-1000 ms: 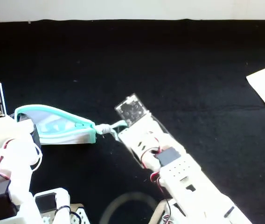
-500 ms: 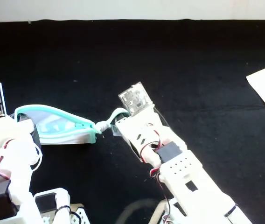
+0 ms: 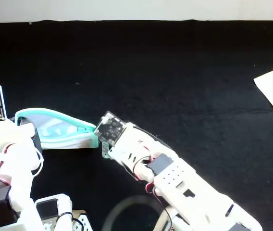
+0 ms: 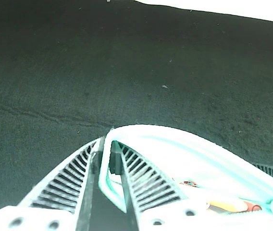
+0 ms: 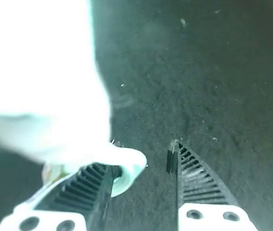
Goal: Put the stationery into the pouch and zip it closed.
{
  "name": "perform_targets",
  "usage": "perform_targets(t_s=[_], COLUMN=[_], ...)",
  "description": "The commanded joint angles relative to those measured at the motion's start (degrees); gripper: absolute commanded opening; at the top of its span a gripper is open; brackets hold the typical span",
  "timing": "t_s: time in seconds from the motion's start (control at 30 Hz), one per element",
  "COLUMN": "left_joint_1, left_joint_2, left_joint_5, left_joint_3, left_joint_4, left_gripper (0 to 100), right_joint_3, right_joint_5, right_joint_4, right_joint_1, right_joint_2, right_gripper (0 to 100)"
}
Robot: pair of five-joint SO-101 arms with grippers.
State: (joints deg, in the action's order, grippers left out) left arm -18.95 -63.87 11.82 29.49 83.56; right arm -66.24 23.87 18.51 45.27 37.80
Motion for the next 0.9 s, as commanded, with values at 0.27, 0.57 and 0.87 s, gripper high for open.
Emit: perform_targets(t_s=[0.27, 0.57, 0.87], left_joint_1=[0.7, 0.7, 1.0], left_joint_2=[0.7, 0.7, 0.7], left_joint_5=[-0.5, -0.5, -0.5], left_joint_3=[0.7, 0.7, 0.7], left_joint_4=[1.1, 1.1, 1.1], left_gripper=[1, 1, 1], right_joint_3=[0.1, 1.5, 15.2], right_joint_5=[1.8, 1.5, -7.2], right_joint_4=[-9.5, -10.9, -1.7], right_joint_1=[1.3, -3.1, -21.5], right_joint_2=[-2.4, -3.6, -3.5], right_gripper=[14.9, 0.8, 0.8])
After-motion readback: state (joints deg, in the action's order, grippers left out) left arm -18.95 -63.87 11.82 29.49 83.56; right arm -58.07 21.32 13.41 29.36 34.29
